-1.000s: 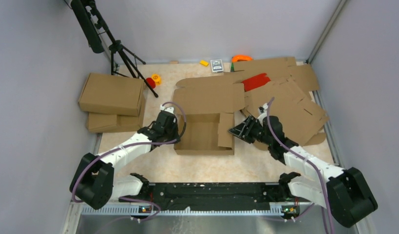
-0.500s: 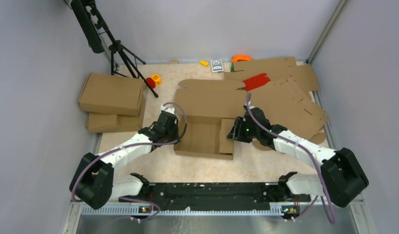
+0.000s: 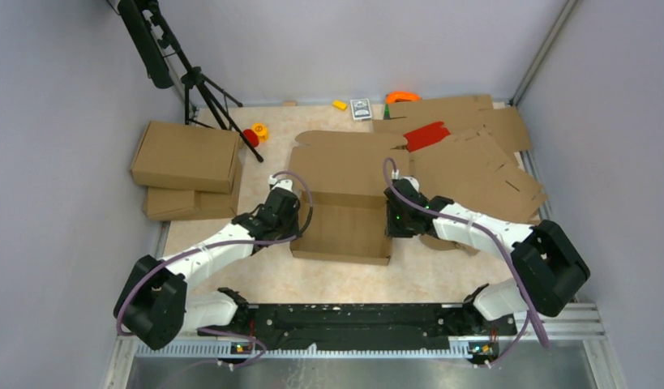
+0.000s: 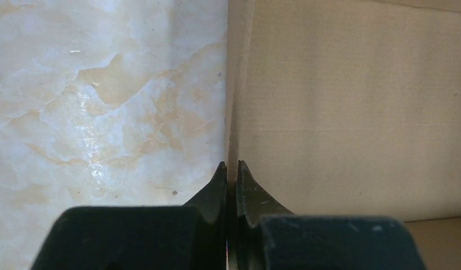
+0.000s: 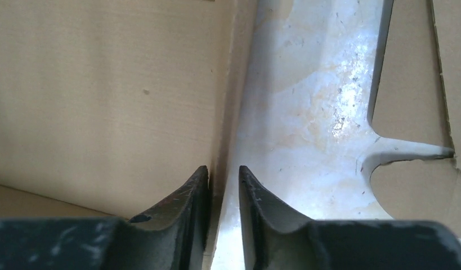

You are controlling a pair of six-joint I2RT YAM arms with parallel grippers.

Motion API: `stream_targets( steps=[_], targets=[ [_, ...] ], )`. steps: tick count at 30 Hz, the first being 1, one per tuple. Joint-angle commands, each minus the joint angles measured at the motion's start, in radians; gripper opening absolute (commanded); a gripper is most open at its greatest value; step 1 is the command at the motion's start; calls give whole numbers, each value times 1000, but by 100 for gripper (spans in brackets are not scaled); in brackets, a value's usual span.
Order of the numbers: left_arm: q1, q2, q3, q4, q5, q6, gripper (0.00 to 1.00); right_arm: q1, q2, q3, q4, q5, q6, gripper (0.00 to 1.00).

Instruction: Fold the paper box

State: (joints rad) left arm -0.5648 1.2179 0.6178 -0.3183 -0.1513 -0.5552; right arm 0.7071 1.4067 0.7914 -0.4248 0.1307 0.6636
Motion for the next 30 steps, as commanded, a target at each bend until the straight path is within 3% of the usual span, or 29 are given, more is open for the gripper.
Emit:
stream_targets(
  steps=[1, 4, 7, 9, 10, 11, 15, 17, 22, 27, 30],
  targets=[
    [-1, -47, -5, 12, -52, -27, 0, 11, 26, 57, -83, 119, -31, 18],
    [-3, -62, -11, 16, -59, -32, 0, 19, 28, 61, -84, 142, -30, 2],
    [-7, -68, -16, 27, -53, -36, 0, 25, 42, 73, -91, 170, -34, 0],
    [-9, -63, -17, 25, -63, -40, 0, 33, 65, 92, -101, 190, -44, 10],
    [-9, -58, -14, 21, -70, -44, 0, 39, 80, 103, -108, 203, -47, 30],
    [-9, -55, -14, 18, -73, -44, 0, 46, 93, 114, -113, 218, -46, 35],
    [-11, -45, -12, 13, -84, -58, 0, 61, 147, 144, -118, 255, -42, 39],
    [-13, -46, -13, 9, -89, -66, 0, 63, 174, 157, -118, 267, -42, 34],
    [-17, -54, -25, 16, -91, -78, 0, 72, 221, 181, -97, 264, -42, 33],
    [-19, -46, -29, 14, -97, -84, 0, 91, 272, 221, -137, 349, -36, 0],
    [-23, -44, -29, 16, -108, -86, 0, 112, 301, 251, -199, 436, -15, 0]
  ],
)
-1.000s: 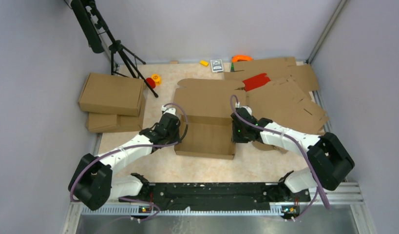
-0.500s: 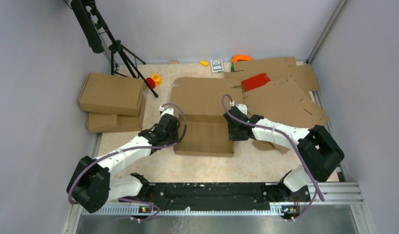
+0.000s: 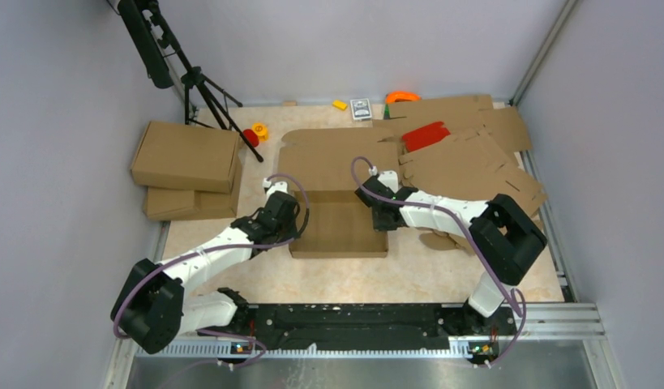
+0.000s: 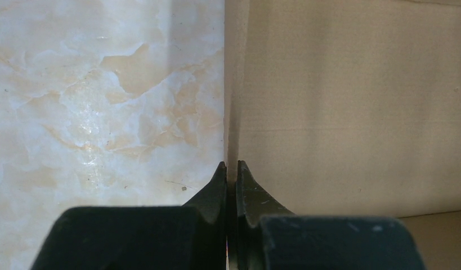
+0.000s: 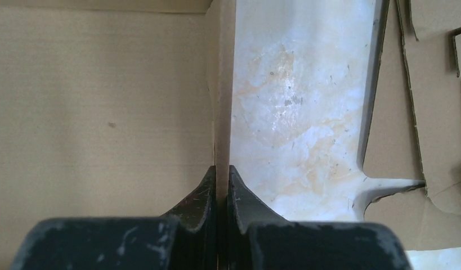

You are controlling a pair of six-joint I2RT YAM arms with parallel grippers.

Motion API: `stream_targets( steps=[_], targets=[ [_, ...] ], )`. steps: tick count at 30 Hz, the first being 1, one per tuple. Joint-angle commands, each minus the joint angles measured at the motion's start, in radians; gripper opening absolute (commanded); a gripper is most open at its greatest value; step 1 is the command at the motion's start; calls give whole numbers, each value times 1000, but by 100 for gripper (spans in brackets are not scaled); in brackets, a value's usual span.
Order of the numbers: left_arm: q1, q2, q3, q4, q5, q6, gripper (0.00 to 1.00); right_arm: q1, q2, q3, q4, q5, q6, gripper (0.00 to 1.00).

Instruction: Fold the paper box

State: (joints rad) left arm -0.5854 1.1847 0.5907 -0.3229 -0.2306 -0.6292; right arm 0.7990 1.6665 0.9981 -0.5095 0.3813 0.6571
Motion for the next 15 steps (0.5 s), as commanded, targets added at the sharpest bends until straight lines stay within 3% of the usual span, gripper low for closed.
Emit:
stream_targets(
  steps=[1, 4, 6, 10, 15],
  targets=[
    [-5, -10, -3, 19, -33, -15, 0, 24, 45, 49, -122, 198, -5, 0],
    [-7, -12, 0, 10, -54, -20, 0, 28, 40, 53, -121, 201, -8, 3],
    [-8, -12, 1, 2, -70, -24, 0, 29, 32, 56, -124, 207, -11, 20],
    [-10, -14, 0, -9, -88, -28, 0, 26, 25, 67, -131, 226, -19, 32],
    [-11, -23, -7, -17, -98, -31, 0, 13, 63, 93, -149, 220, -26, 31]
  ],
)
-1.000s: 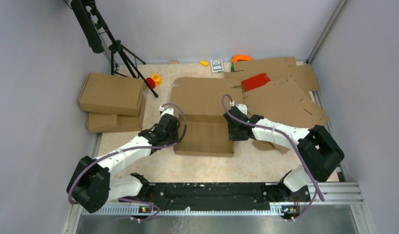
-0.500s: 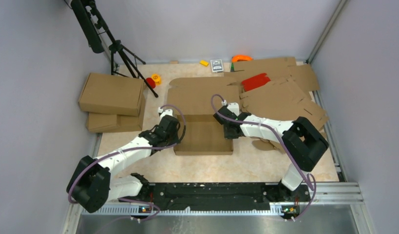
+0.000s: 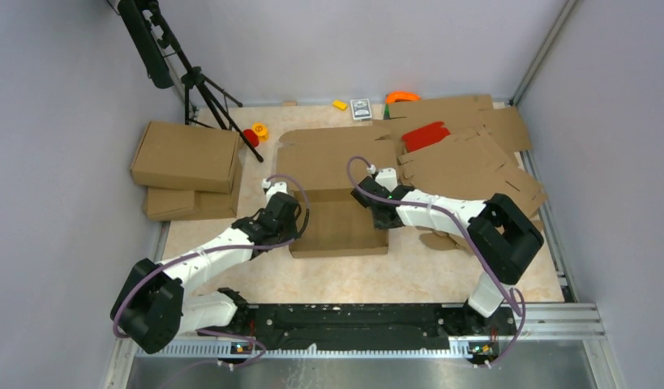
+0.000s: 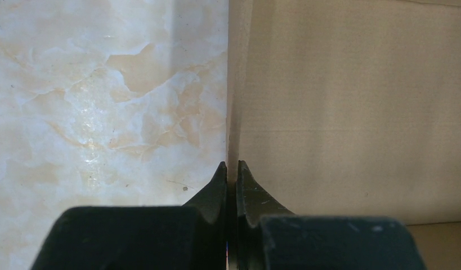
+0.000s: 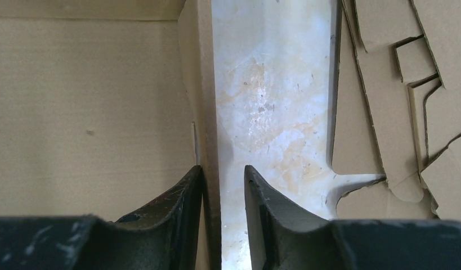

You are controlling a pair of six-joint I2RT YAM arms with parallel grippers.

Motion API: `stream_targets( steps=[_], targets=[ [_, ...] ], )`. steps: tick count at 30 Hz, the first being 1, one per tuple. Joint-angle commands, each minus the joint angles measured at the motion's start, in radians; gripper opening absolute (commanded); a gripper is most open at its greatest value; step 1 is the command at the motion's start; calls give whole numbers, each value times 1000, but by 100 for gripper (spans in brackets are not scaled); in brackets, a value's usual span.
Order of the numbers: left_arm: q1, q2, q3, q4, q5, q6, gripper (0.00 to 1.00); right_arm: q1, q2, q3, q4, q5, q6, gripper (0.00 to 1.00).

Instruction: Fold the paper box

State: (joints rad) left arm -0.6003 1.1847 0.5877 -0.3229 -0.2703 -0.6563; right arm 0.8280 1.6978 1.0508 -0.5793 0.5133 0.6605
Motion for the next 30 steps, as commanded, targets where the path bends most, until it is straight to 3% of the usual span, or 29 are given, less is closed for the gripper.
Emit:
stream_targets(
  steps=[1, 7, 10, 14, 22, 26, 30],
  targets=[
    [3, -23, -6, -17, -59, -4, 0, -21, 41, 40, -78, 87, -29, 31],
    [1, -26, -10, -18, -55, -3, 0, -38, 32, 32, -13, -13, -45, 35],
    [0, -21, -4, -13, -39, 3, 0, -43, -41, 1, 82, -123, -65, 52],
    [0, 9, 22, -27, -25, 19, 2, -55, -107, -7, 125, -211, -76, 57],
    [2, -9, 70, -86, -43, 35, 36, -61, -179, -29, 107, -222, -109, 85],
    [25, -58, 126, -127, 7, 63, 59, -119, -279, -56, 161, -304, -119, 86],
    [82, -91, 203, -195, 32, 97, 74, -217, -348, -50, 188, -380, -134, 86]
  ],
)
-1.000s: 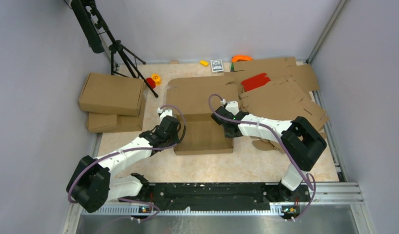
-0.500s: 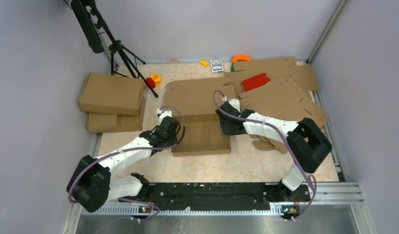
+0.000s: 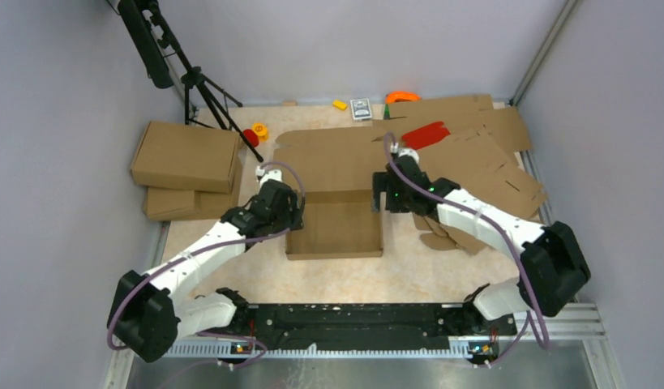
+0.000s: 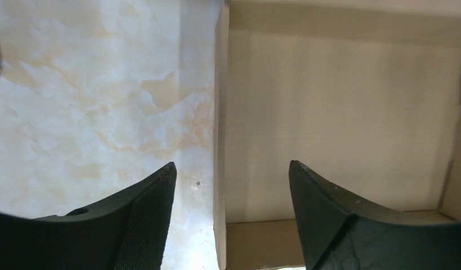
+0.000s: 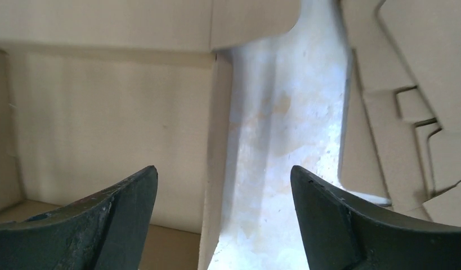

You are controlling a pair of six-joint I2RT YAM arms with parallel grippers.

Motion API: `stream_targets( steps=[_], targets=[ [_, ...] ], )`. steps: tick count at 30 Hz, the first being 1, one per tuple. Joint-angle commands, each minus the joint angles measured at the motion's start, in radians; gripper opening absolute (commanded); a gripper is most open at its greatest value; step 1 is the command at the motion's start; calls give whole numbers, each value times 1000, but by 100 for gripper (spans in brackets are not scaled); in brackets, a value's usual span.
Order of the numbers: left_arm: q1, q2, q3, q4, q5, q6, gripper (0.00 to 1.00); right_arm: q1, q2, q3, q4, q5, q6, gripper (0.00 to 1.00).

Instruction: Fold the paper box

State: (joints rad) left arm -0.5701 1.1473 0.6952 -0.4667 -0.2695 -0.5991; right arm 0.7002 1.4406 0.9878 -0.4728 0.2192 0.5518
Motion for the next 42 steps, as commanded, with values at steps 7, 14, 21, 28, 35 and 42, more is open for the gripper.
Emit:
stream_targets(
  steps=[7, 14, 21, 28, 35, 42],
  targets=[
    [289, -38, 168, 56, 241, 48, 85, -308, -111, 70, 137, -250, -19, 90],
    [447, 100, 206, 201, 376, -19, 88, -421, 49, 198, 145, -298, 3, 92],
    [467, 349, 386, 199, 356, 34, 88, -458, 236, 313, 175, -350, -9, 88],
    [516, 530, 543, 148, 400, 82, 88, -457, 424, 432, 197, -478, -70, 81],
    [526, 683, 650, 109, 517, 83, 83, -457, 530, 508, 239, -569, -50, 72],
    [519, 675, 624, 190, 581, 66, 36, -449, 547, 516, 272, -616, -42, 42]
  ],
)
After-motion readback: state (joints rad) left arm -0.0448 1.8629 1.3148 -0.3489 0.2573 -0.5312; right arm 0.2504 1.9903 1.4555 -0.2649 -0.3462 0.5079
